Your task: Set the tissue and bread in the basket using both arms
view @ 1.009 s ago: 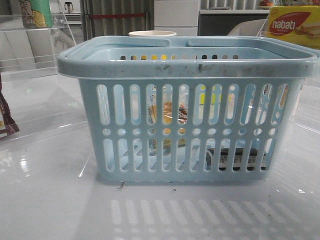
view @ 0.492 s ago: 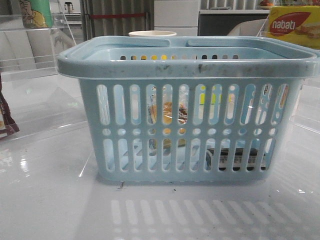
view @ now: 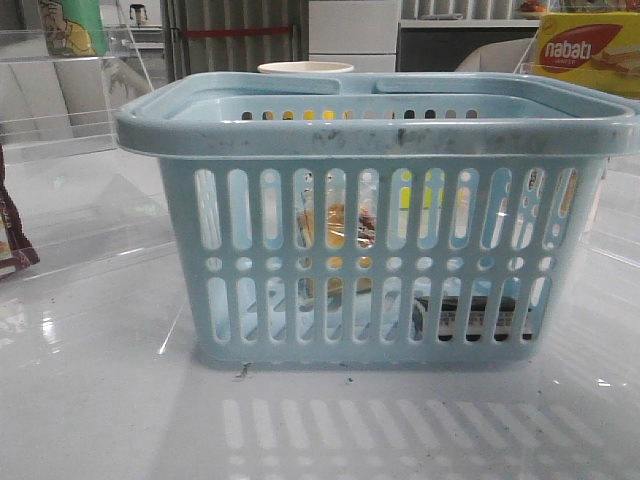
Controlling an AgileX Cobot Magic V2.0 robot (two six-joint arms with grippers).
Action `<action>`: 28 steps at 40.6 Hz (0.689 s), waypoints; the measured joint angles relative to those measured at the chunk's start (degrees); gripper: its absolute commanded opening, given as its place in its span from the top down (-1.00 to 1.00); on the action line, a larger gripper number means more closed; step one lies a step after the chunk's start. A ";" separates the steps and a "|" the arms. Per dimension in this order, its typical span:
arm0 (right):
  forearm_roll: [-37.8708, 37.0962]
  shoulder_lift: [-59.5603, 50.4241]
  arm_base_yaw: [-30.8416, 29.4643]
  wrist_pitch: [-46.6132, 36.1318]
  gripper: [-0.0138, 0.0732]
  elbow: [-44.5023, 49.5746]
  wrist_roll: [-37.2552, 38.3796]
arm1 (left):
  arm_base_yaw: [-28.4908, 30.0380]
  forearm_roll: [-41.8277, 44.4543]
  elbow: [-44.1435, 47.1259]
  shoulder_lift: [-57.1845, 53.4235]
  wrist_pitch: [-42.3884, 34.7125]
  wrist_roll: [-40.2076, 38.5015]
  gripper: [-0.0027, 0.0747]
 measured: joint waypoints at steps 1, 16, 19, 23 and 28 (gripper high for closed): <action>0.00 0.00 0.00 0.00 0.55 0.00 0.00 | 0.33 1.54 0.85 -0.55 -0.16 -1.64 0.69; 0.00 0.00 0.00 0.00 0.55 0.00 0.00 | 4.02 7.50 7.62 -2.75 -4.85 -12.93 0.69; 0.00 0.00 0.00 0.00 0.55 0.00 0.00 | 4.02 7.39 7.62 -2.75 -7.03 -12.93 0.69; 0.00 0.00 0.00 0.00 0.55 0.00 0.00 | 4.02 7.24 7.62 -2.75 -7.93 -12.93 0.69; 0.00 0.00 0.00 0.02 0.55 0.00 0.00 | 4.02 6.53 7.62 -2.75 -8.37 -12.31 0.69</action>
